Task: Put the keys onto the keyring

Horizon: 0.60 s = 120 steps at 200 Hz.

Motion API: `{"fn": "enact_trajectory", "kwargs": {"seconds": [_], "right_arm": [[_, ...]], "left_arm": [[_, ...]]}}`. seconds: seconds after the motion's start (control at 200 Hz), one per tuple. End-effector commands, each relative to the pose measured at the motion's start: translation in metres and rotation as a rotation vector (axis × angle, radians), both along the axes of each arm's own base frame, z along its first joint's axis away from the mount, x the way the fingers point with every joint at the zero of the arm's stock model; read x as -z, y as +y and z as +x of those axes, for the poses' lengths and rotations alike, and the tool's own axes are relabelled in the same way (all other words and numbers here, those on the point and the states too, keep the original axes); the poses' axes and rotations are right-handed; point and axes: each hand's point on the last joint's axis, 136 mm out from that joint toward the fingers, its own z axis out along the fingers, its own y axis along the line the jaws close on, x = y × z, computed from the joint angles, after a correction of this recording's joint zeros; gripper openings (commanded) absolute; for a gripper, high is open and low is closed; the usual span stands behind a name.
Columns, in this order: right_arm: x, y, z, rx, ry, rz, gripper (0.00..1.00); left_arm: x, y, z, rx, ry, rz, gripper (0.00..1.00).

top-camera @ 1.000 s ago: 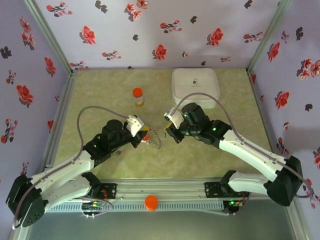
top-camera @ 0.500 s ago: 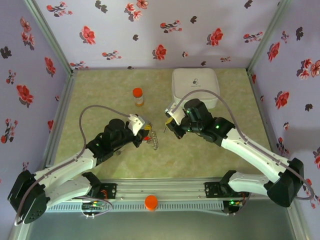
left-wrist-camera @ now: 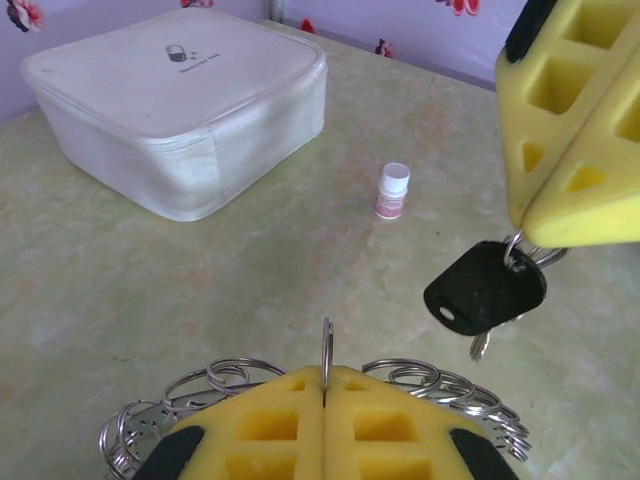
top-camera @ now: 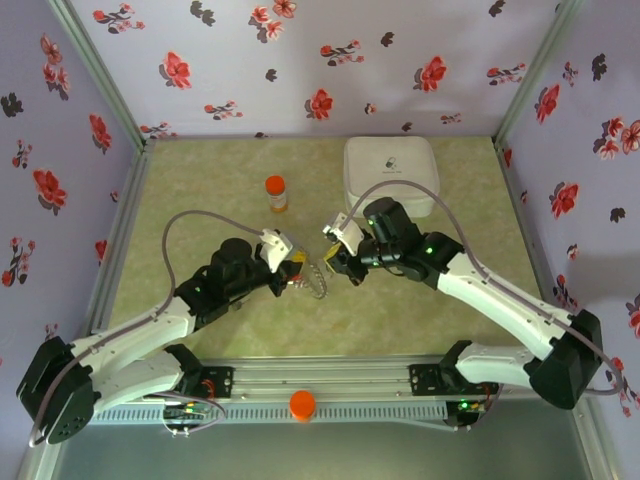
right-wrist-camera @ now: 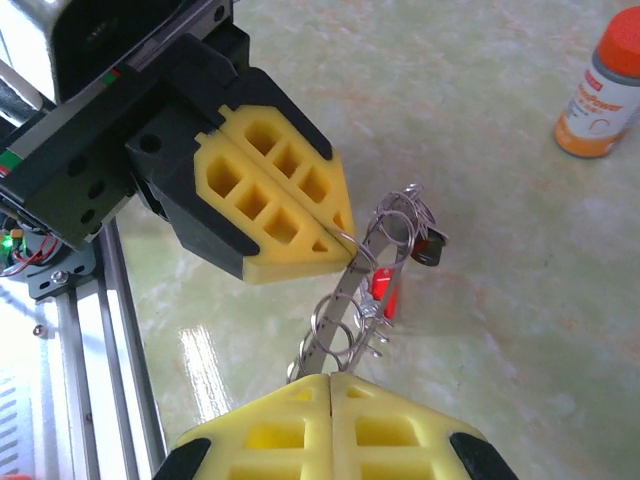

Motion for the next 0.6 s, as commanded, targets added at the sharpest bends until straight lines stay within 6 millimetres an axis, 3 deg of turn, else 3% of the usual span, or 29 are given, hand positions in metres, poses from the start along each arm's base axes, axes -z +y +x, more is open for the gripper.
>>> {"fn": "enact_trajectory", "kwargs": {"seconds": [0.0, 0.305, 0.595], "right_arm": [[-0.018, 0.011, 0.005, -0.023, -0.019, 0.056, 0.00], [-0.005, 0.017, 0.016, -0.002, -0.063, 0.007, 0.00], [-0.004, 0.028, 0.007, -0.052, -0.074, 0.042, 0.00]], "left_arm": [[-0.028, -0.014, -0.005, 0.061, -0.035, -0.080, 0.00], [-0.027, -0.017, -0.012, 0.100, -0.030, -0.079, 0.00], [-0.026, -0.019, -0.013, 0.103, -0.019, -0.077, 0.00]]}}
